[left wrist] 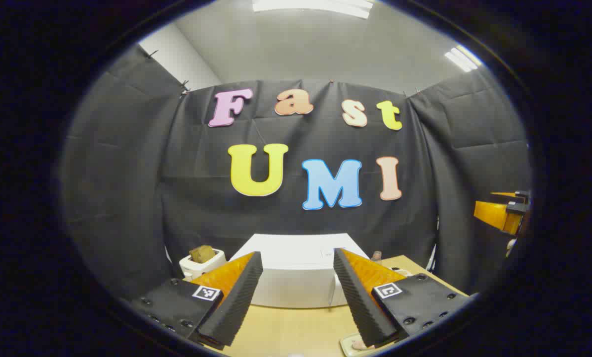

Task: Open the microwave oven with the left hand, put the food in, and close the microwave oven.

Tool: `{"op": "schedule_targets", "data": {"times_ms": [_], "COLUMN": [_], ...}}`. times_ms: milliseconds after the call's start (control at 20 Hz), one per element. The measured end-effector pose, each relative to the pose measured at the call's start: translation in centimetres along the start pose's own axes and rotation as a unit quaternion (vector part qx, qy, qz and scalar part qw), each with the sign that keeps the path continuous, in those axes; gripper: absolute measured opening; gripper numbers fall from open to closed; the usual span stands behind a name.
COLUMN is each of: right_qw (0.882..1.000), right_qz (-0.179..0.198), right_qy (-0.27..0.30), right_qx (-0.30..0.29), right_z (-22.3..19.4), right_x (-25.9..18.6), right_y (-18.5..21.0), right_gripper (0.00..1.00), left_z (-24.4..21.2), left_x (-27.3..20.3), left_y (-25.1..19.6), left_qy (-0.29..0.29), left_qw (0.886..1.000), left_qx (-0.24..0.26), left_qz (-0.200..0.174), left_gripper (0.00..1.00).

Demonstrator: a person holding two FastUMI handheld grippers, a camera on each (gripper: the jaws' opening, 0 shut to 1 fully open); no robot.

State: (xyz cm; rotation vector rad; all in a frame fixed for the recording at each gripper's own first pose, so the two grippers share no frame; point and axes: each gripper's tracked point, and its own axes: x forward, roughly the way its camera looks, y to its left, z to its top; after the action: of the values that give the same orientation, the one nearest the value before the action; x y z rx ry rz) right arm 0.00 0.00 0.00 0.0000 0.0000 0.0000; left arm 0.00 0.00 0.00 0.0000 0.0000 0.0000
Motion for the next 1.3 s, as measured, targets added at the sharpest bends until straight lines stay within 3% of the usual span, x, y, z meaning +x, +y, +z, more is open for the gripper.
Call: {"op": "schedule_targets", "data": {"times_ms": [200,750,1050,1300], "right_qw": [0.999,0.999,0.999,0.999], "right_qz": [-0.001,-0.024,-0.021,-0.029], "right_qy": [0.028,0.023,0.024,0.018], "right_qx": [0.024,0.017,0.005,0.01], "right_z": [-1.3,-1.0,-0.1,1.8], "right_x": [0.7,0.9,1.5,1.7], "right_y": [0.7,-1.0,-1.9,-3.1], "right_gripper": [0.95,0.95,0.95,0.95], "left_z": [0.8,1.2,-1.6,-7.9], "left_x": [0.3,1.6,3.5,6.5], "left_y": [0.7,0.0,-1.2,-4.0], "left_qy": [-0.007,-0.018,-0.007,0.011], "left_qw": [1.0,1.0,1.0,0.999], "left_qx": [0.014,0.012,0.007,0.023], "left_qz": [-0.001,-0.011,-0.013,-0.031], "left_gripper": [0.96,0.98,0.98,0.98]}}
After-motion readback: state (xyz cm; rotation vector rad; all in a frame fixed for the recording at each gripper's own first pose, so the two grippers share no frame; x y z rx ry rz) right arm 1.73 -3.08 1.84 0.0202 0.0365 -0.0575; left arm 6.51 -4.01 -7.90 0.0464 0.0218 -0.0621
